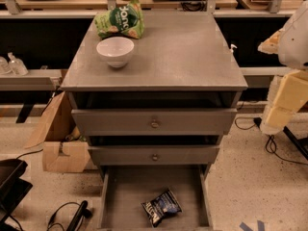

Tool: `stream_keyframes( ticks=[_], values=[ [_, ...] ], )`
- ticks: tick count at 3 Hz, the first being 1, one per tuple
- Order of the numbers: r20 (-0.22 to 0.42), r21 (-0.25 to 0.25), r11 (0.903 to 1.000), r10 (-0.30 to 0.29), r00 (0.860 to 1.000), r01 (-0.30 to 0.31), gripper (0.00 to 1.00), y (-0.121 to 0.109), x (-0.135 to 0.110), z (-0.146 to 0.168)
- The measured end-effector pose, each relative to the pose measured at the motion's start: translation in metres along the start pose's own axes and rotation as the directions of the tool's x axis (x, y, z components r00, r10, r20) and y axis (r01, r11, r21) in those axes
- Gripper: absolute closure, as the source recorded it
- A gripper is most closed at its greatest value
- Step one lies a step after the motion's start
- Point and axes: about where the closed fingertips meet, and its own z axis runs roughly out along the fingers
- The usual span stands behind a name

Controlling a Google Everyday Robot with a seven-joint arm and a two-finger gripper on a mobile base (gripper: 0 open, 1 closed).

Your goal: Pick blue chip bag from bottom drawer and place on counter

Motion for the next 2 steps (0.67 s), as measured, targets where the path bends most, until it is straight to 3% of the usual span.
stream_keyframes(
  ticks=[1, 2],
  values=[
    [0.002, -0.001, 1.0000, -0.002, 1.000, 0.002, 0.00, -0.001, -0.001, 0.004],
    [0.018, -0.008, 0.9999, -0.013, 1.000, 0.013, 0.00, -0.007, -0.007, 0.033]
  ],
)
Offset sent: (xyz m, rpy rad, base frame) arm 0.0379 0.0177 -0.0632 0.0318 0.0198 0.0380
